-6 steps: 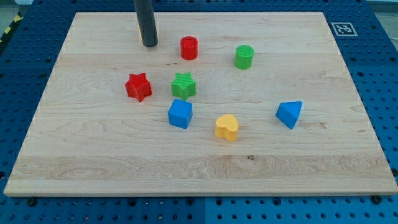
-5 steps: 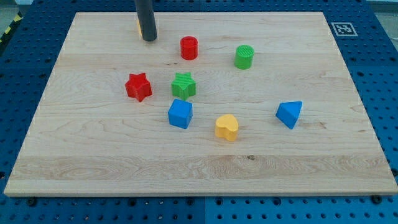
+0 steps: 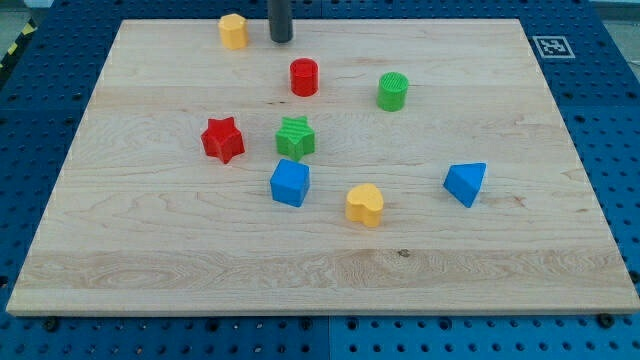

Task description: Move the yellow hexagon towards the top left corner

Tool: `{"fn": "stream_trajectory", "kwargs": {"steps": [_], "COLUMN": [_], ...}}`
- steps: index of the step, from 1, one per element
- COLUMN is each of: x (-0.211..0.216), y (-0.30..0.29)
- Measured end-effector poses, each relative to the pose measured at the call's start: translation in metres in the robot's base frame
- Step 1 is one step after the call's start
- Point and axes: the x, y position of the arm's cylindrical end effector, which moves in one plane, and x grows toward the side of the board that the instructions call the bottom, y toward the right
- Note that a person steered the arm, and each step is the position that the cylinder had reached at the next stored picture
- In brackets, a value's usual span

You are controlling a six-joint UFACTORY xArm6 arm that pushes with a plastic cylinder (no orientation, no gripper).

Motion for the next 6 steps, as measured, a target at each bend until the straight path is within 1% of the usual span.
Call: {"fn": "stream_trajectory", "kwargs": {"steps": [2, 4, 5, 6], "x": [-0.003, -0.020, -0.025, -0.025], "y": [-0.065, -0.108, -0.107, -0.036]}}
